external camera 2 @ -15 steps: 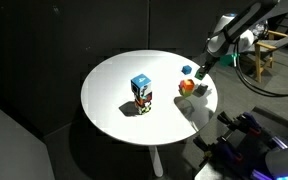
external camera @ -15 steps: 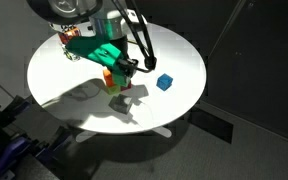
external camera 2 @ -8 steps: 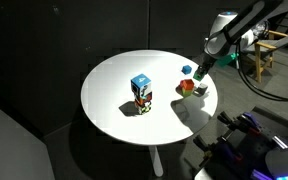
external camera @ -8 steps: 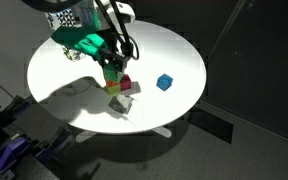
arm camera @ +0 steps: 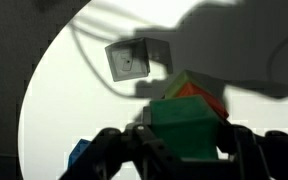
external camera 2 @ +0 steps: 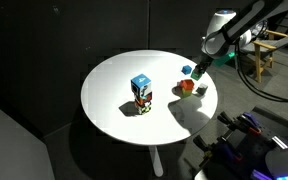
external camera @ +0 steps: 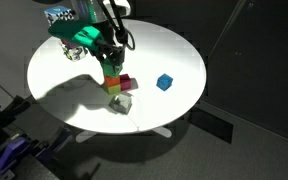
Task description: Pick up the green block and slide it to the left while pushing the other blocks, put the green block on the orange block
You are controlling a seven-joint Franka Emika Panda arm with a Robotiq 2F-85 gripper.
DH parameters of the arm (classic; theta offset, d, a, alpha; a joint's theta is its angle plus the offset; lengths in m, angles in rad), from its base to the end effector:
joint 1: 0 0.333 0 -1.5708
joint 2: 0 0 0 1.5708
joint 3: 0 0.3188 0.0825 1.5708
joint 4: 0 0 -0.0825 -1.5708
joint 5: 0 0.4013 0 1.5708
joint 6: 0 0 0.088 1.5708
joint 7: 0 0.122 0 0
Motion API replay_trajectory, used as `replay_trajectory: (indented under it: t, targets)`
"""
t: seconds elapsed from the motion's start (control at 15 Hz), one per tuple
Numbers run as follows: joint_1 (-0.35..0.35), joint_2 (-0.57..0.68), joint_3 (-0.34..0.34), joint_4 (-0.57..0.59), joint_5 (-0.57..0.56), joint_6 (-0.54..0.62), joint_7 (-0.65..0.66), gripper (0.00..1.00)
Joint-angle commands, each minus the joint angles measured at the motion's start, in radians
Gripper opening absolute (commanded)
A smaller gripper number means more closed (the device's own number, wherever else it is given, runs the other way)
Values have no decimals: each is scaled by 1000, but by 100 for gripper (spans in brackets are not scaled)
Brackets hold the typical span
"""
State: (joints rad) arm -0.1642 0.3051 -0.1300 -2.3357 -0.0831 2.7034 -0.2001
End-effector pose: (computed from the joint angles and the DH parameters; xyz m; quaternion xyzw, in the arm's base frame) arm 0.5122 -0.1555 0.1849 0.9987 -0.0064 0.0216 0.0448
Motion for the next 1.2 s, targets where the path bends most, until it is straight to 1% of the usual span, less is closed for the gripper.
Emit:
replay_trajectory:
  t: [0.0, 0.33, 0.73, 1.13]
  targets:
    - [-5, -7, 13, 22, 3, -30, -14, 32]
    - [-20, 21, 43, 45, 30, -23, -53, 32]
    - [-26, 73, 52, 94, 40, -48, -51, 32]
    - [-54, 122, 88, 141, 69, -63, -101, 32]
